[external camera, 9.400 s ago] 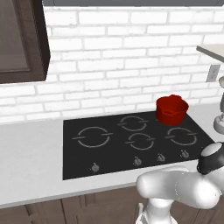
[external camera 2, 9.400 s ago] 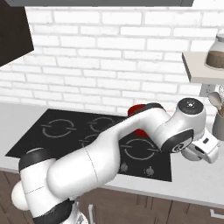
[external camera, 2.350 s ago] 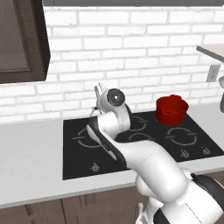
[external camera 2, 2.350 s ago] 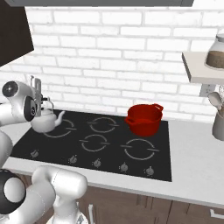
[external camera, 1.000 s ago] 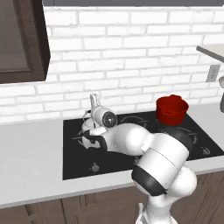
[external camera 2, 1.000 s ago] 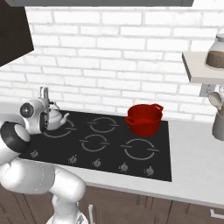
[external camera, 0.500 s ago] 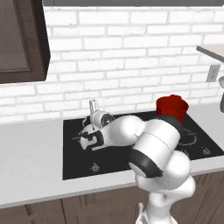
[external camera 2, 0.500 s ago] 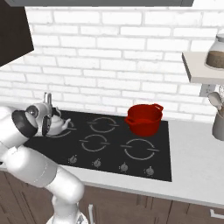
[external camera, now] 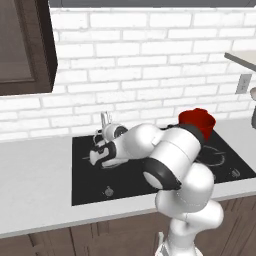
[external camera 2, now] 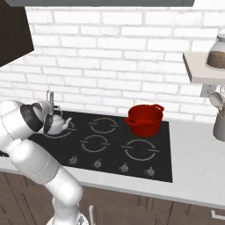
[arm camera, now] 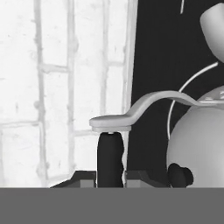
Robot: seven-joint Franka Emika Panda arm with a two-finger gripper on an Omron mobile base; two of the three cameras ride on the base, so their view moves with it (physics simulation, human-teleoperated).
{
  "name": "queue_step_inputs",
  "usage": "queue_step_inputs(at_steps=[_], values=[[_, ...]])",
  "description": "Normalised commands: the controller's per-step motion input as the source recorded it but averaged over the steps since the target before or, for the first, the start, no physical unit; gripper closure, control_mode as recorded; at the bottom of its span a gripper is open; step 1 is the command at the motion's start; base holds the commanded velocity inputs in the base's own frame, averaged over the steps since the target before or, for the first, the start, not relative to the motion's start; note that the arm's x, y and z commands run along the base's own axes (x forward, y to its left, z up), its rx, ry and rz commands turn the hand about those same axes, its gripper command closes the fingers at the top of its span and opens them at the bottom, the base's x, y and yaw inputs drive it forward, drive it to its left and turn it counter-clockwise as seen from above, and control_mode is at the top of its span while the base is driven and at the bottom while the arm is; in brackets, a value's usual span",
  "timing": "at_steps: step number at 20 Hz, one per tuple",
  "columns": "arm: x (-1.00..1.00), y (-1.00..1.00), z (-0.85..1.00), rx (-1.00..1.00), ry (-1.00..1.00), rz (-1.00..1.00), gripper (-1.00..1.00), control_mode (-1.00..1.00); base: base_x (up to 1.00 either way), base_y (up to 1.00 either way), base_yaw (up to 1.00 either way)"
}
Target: Pick the kettle from the counter and place it on a stove burner. Then turn the burner on.
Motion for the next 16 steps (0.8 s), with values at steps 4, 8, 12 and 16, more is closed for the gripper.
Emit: queue_step_inputs(at_steps=[4, 8, 12, 16], values=[[0.30, 0.00, 0.00, 0.00, -0.01, -0.01, 1.00, -1.00, 0.00, 0.00, 0.00], [0.25, 0.00, -0.11, 0.00, 0.00, 0.00, 1.00, -1.00, 0.00, 0.00, 0.00], [0.11, 0.00, -0.03, 0.00, 0.00, 0.00, 1.00, -1.00, 0.00, 0.00, 0.00], [0.01, 0.07, -0.14, 0.00, 0.00, 0.00, 1.00, -1.00, 0.00, 0.00, 0.00]])
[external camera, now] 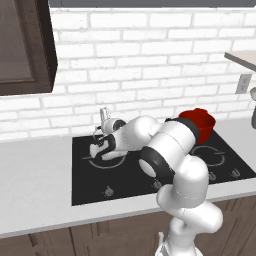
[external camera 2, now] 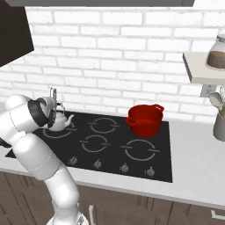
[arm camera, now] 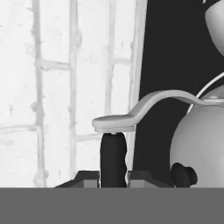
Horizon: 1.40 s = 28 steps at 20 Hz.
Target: Pick the kettle from the counter and place it on a stove burner. Then turn the burner on.
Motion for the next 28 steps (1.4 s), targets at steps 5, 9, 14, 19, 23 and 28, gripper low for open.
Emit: queue_step_inputs(at_steps=[5, 9, 14, 19, 23, 28], values=[[-0.02, 0.09, -0.42, -0.01, 0.02, 0.00, 1.00, -1.00, 0.00, 0.00, 0.00], [-0.07, 0.00, -0.30, -0.01, 0.07, 0.00, -1.00, -1.00, 0.00, 0.00, 0.00], [-0.04, 0.00, -0.01, 0.00, 0.01, 0.00, -1.00, -1.00, 0.00, 0.00, 0.00], [-0.53, -0.11, 0.00, 0.00, 0.00, 0.00, -1.00, -1.00, 0.00, 0.00, 0.00], [-0.63, -0.19, 0.07, 0.00, -0.01, 0.00, -1.00, -1.00, 0.00, 0.00, 0.00], [-0.35, -0.10, 0.40, 0.00, -0.03, 0.00, -1.00, -1.00, 0.00, 0.00, 0.00]])
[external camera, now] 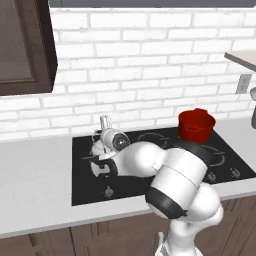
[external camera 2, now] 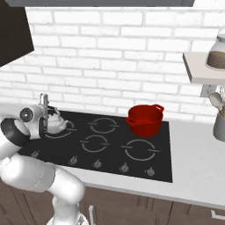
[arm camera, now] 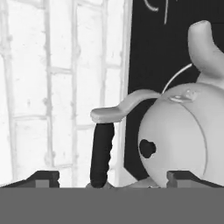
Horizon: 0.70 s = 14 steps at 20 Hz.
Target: Pick the kettle from the counter and place it on a stove burner. Then turn the burner on.
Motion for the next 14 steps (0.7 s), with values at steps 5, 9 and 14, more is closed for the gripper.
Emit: queue_step_inputs(at_steps=[5, 9, 14], values=[[-0.04, 0.04, 0.75, 0.00, 0.00, 0.00, -1.00, -1.00, 0.00, 0.00, 0.00], [-0.01, 0.18, 0.96, 0.00, 0.02, 0.00, -1.00, -1.00, 0.00, 0.00, 0.00], [-0.51, 0.15, 0.74, 0.00, 0.31, 0.09, -1.00, -1.00, 0.00, 0.00, 0.00]])
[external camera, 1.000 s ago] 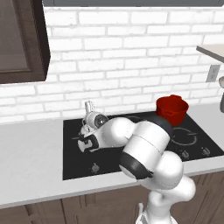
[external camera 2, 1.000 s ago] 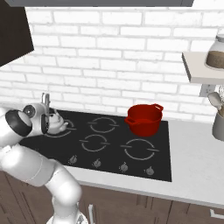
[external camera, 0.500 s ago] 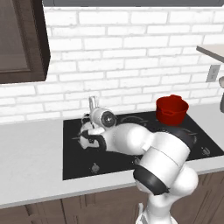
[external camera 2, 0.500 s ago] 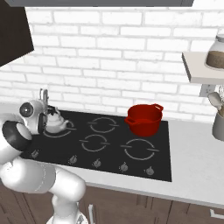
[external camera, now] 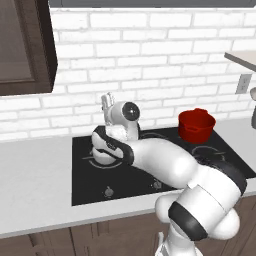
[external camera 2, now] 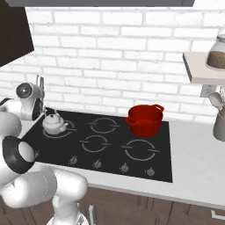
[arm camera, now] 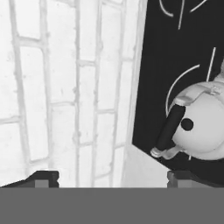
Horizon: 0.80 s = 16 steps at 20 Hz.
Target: Pick the kettle from the counter and place it on a stove burner. Then turn the burner on.
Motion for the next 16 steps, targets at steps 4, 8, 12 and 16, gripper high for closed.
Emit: queue_step_inputs(at_steps=[4, 8, 12, 16], values=[[-0.93, 0.00, 0.03, -0.07, 0.46, 0.32, -1.00, -1.00, 0.00, 0.00, 0.00], [-0.73, 0.03, -0.42, -0.16, 0.45, 0.52, -1.00, -1.00, 0.00, 0.00, 0.00], [-0.46, 0.22, -0.68, -0.13, 0.30, 0.67, -1.00, -1.00, 0.00, 0.00, 0.00], [-0.06, 0.36, -0.78, -0.19, 0.26, 0.69, -1.00, -1.00, 0.00, 0.00, 0.00]])
